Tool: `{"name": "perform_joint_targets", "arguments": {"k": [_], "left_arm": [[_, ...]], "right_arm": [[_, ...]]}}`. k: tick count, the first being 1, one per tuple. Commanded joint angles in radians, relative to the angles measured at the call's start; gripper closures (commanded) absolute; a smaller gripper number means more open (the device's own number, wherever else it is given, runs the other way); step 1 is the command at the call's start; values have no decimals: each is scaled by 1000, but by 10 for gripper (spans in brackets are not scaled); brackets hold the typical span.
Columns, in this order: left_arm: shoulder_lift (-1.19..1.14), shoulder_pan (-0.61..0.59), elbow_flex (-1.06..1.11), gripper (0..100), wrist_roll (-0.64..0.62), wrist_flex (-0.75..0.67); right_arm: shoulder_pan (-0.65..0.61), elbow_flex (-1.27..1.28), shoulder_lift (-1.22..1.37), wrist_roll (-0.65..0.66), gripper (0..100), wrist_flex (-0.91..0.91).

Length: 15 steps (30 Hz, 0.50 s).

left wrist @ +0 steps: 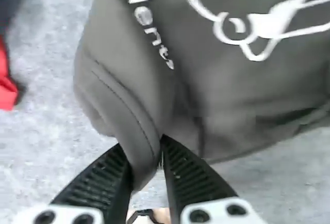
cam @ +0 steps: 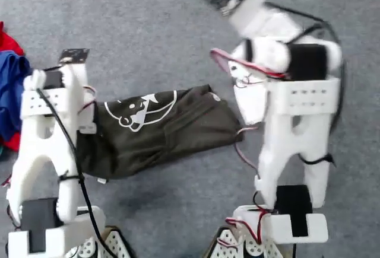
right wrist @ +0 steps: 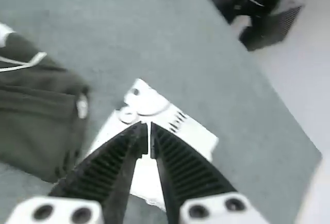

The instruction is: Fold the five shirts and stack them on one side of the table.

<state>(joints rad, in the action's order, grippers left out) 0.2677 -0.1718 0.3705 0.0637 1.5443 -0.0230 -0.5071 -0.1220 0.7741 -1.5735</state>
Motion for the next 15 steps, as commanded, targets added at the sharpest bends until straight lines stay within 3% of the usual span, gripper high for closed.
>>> {"name": "perform_joint_targets", "arguments": {"k": [1,8,15], "left_arm": [[58,137,-47,971,-54,-17],[66,443,-148,970,-64,-130],[41,608,-225,970,-64,-350]], "right_arm": [[133,-62,-45,12,979,14],[276,-50,-38,9,978,-37],[402,-31,-38,40,977,-21]]}}
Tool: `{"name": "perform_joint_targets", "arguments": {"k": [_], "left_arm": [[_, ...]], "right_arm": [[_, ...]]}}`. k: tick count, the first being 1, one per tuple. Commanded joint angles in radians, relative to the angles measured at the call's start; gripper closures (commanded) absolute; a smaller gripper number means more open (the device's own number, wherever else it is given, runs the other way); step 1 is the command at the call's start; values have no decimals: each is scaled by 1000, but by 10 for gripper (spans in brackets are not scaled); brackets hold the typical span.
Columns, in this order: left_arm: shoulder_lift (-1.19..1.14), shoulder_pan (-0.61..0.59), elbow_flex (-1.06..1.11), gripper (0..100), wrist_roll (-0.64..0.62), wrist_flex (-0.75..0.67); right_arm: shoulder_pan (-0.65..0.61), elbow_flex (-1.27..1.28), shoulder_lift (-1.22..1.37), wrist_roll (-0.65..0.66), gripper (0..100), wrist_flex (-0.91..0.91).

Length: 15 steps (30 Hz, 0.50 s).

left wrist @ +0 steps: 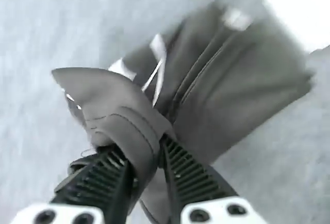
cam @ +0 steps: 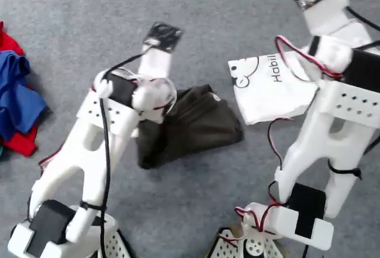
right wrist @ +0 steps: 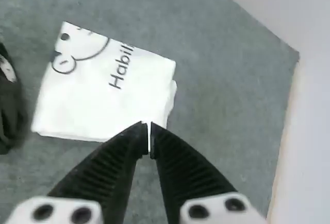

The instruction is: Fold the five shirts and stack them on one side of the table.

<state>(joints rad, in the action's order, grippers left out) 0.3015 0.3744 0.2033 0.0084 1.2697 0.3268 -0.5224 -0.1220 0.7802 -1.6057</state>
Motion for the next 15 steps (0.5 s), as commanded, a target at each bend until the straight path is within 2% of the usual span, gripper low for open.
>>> {"name": "perform_joint_targets", "arguments": {"k": [1,5,10,15], "left_arm": [[-12,84,-59,970,-9,-95],[-126,142,-76,970,-12,-147],[-255,185,-174,970,-132,-155],[-370,214,-278,970,-163,-150]], "right_arm": [[64,-15,-38,55,977,11],[97,-13,-38,87,977,11],[94,-12,-39,89,977,11],[97,-12,-38,89,977,11]]}}
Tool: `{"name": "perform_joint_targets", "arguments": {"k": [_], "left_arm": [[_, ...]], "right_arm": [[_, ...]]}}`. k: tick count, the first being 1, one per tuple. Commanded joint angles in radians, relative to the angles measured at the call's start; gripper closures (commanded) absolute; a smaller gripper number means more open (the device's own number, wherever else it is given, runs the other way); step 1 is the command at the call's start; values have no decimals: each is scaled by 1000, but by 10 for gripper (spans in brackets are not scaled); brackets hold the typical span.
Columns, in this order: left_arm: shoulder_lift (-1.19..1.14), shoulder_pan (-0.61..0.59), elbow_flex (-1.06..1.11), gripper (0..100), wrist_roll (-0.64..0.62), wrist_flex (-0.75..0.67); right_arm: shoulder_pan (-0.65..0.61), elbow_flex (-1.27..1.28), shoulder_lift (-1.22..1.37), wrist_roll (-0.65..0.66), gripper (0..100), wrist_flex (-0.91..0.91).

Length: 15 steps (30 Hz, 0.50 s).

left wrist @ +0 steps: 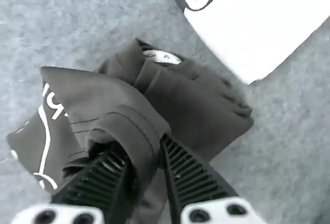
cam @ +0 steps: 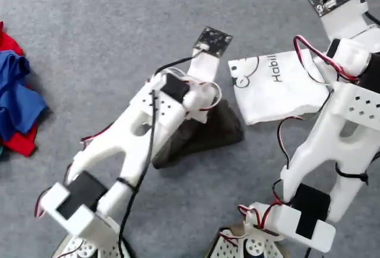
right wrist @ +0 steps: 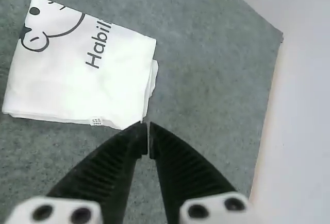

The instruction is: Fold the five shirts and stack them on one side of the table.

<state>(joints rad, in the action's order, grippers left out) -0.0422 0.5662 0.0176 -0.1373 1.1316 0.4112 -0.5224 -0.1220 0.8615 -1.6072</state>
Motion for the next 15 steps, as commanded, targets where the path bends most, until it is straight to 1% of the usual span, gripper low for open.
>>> {"name": "perform_joint_targets", "arguments": {"k": [1,7,9,11,13,15], "left_arm": [[-43,25,-105,970,-17,-12],[-126,48,-179,966,-20,-12],[-130,50,-189,945,-40,-11],[-132,50,-196,873,-86,-11],[-130,51,-199,762,-157,-11],[-127,41,-203,670,-235,20]], "right_arm": [[12,-12,-38,9,977,12],[6,-10,-38,8,977,12],[6,-10,-38,6,977,12],[6,-10,-38,5,977,12],[5,-10,-36,2,976,14],[-41,-8,-35,0,976,37]]}}
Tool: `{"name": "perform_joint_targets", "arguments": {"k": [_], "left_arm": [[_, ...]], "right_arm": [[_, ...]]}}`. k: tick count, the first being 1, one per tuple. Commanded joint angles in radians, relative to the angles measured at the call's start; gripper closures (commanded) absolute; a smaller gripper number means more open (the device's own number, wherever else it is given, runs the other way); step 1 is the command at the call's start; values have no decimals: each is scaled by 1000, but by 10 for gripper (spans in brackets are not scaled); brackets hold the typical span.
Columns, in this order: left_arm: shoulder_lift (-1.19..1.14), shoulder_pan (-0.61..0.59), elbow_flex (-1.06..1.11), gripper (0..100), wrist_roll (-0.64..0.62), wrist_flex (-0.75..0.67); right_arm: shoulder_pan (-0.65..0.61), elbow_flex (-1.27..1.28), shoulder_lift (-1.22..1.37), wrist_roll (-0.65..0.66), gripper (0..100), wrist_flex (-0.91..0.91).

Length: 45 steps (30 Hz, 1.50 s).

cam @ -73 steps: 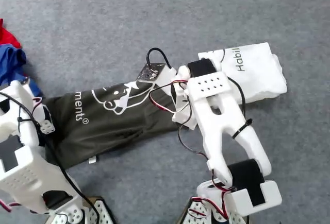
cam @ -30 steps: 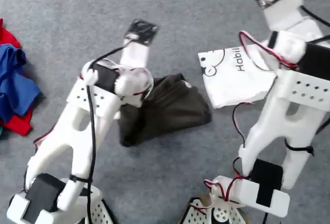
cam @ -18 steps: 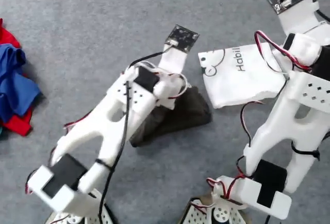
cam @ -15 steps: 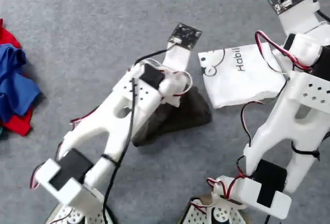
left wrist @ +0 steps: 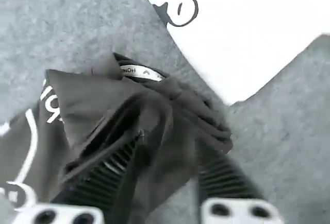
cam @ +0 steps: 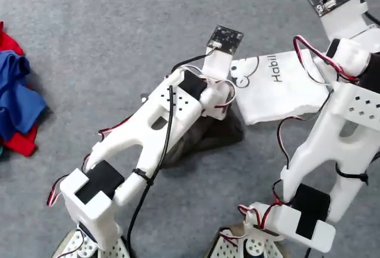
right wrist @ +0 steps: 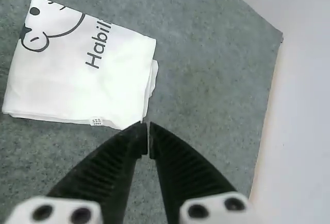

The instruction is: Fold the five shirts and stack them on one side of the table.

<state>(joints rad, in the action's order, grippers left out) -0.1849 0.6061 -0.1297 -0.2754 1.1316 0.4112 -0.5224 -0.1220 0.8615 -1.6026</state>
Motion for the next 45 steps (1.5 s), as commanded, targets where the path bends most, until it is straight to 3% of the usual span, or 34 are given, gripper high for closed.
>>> {"name": "perform_joint_targets", "arguments": {"k": [1,6,9,12,17,21,23,27,31,34,38,45], "left_arm": [[25,-16,-82,663,-117,54],[74,-183,-259,713,-120,215],[106,-363,-358,838,-84,288],[114,-527,-387,981,72,342],[123,-748,-286,970,212,494],[153,-880,-142,972,233,497],[213,-912,-58,972,275,488],[393,-952,217,972,292,325],[572,-932,544,972,285,126],[660,-897,723,971,282,64],[692,-852,848,971,282,60],[692,-854,877,971,282,57]], "right_arm": [[-71,1,-28,-11,976,48],[-173,67,21,-160,976,72],[-298,99,47,-166,976,5],[-486,136,97,-169,976,-64],[-793,183,272,-302,976,-55],[-910,183,453,-405,976,46],[-921,182,532,-445,976,100],[-890,114,662,-462,976,123],[-806,1,769,-457,976,117],[-724,-81,831,-456,977,117],[-611,-205,888,-454,977,117],[-491,-519,1001,-454,978,126]]}}
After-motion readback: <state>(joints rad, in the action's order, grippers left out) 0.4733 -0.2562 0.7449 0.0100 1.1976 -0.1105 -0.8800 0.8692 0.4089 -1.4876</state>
